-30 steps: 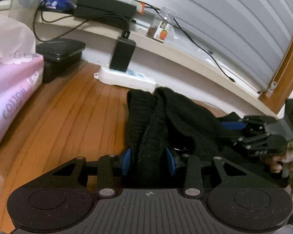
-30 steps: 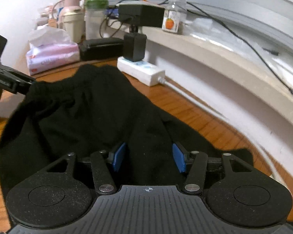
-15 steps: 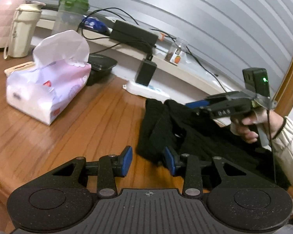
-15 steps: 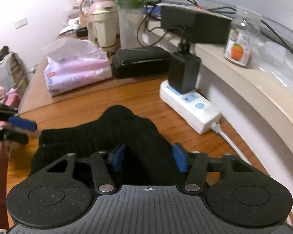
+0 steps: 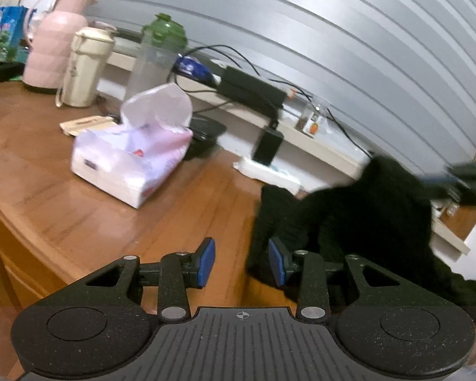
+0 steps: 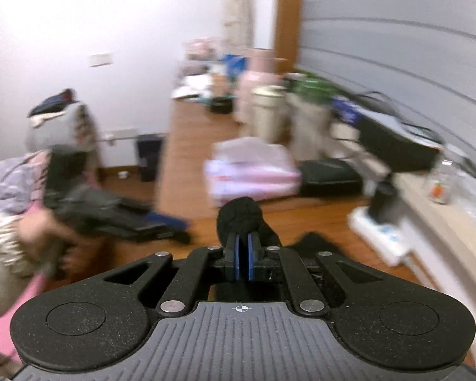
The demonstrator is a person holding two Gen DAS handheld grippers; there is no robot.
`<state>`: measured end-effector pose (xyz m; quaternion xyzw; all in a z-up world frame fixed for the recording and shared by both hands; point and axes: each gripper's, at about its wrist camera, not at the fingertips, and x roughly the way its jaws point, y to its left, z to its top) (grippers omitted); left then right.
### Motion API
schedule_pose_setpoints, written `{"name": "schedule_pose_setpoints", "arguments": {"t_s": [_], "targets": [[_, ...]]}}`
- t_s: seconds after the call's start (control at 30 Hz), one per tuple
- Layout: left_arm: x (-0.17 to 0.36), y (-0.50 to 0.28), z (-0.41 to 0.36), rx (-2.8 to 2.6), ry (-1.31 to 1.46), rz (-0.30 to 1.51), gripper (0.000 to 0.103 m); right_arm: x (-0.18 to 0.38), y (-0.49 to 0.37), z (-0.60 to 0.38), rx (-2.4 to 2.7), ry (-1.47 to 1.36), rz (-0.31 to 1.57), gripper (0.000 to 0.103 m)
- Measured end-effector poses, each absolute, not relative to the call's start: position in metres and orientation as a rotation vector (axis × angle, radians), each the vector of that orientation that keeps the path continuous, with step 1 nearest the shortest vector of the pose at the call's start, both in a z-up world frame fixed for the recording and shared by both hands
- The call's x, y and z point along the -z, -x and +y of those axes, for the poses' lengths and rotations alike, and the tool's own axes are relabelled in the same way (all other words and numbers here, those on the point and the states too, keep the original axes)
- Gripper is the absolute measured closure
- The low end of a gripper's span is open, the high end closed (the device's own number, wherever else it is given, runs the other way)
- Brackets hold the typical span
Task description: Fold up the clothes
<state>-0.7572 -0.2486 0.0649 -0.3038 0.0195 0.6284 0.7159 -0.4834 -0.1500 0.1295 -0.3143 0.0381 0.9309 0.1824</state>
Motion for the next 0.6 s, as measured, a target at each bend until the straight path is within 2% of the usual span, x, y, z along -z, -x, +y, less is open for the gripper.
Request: {"name": "schedule_pose_setpoints", "arguments": {"t_s": [0.1,0.2,0.23,0.27,0.4,0.5,0.6], "targets": [[-0.068,0.761,-0.254,-1.41,0.671,0.047,0.064,-0.13,0.488,-0.185,-2.669,0.914,0.101,0.095],[-0.068,0.763,-0.256,-1.422,0.673,0.059,0.064,-0.127,0.489,-0.204,-2.699,0.927,0.1,0.083],[-0.068,0.763,-0.256,-1.421,0.676,0.067,0.064,-0.126,0.489,-0.211,-2.709,0.932,0.099,0.074],[-0.067,0.762,-0.256,-1.418,0.678,0.074,0.064,-0.125,0.489,-0.217,-2.719,0.936,0.098,0.071],[-0.062,0.754,-0.253,-1.397,0.683,0.103,0.063,-0.131,0.478,-0.195,-2.637,0.89,0.077,0.069],[-0.059,0.746,-0.249,-1.376,0.681,0.117,0.059,-0.121,0.467,-0.167,-2.547,0.892,0.064,0.068],[-0.055,0.739,-0.245,-1.358,0.683,0.134,0.059,-0.095,0.462,-0.135,-2.459,0.939,0.095,0.061]]}}
